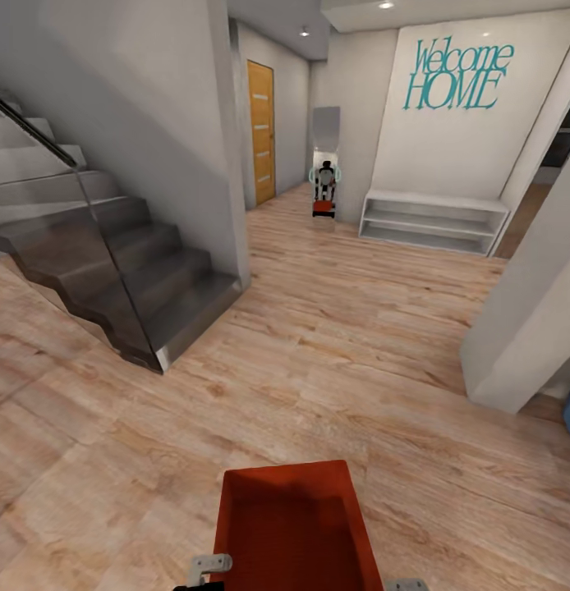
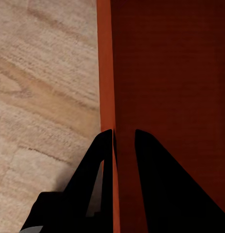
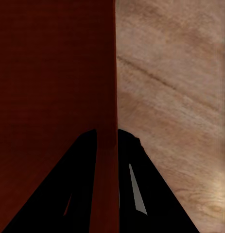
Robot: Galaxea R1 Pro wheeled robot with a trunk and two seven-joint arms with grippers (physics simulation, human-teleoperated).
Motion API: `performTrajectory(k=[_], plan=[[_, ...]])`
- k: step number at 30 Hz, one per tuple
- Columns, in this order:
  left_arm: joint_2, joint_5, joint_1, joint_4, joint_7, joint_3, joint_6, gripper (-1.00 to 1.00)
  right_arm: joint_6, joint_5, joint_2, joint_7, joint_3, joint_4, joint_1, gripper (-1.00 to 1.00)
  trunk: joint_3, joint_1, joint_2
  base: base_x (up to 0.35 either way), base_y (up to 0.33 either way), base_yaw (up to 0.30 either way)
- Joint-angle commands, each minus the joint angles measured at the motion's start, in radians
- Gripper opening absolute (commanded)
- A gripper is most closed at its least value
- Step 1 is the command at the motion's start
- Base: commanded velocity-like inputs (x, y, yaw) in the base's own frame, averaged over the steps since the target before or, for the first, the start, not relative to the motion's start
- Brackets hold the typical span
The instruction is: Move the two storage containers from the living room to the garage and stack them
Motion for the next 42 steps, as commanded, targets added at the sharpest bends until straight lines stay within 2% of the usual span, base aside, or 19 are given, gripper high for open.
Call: performTrajectory(k=[1, 21, 33, 42], plan=[[0.02, -0.004, -0.001, -0.003, 0.01, -0.016, -0.027, -1.0, 0.006, -0.018, -0.001, 0.001, 0.013, 0.001, 0.0, -1.0, -0.001, 0.0, 0.0, 0.303, 0.0, -0.012], [0.02, -0.004, -0.001, -0.005, 0.01, -0.017, -0.027, -1.0, 0.006, -0.018, -0.001, 0.001, 0.013, 0.001, 0.0, -1.0, -0.001, 0.0, 0.0, 0.303, 0.0, -0.014], [0.02, -0.004, -0.001, -0.005, 0.01, -0.017, -0.027, -1.0, 0.006, -0.019, 0.0, 0.001, 0.013, 0.001, 0.0, -1.0, -0.001, 0.0, 0.0, 0.303, 0.0, -0.178], [0.02, -0.004, -0.001, -0.003, 0.01, -0.017, -0.027, -1.0, 0.006, -0.018, 0.0, 0.001, 0.013, 0.001, 0.0, -1.0, -0.001, 0.0, 0.0, 0.303, 0.0, -0.027]])
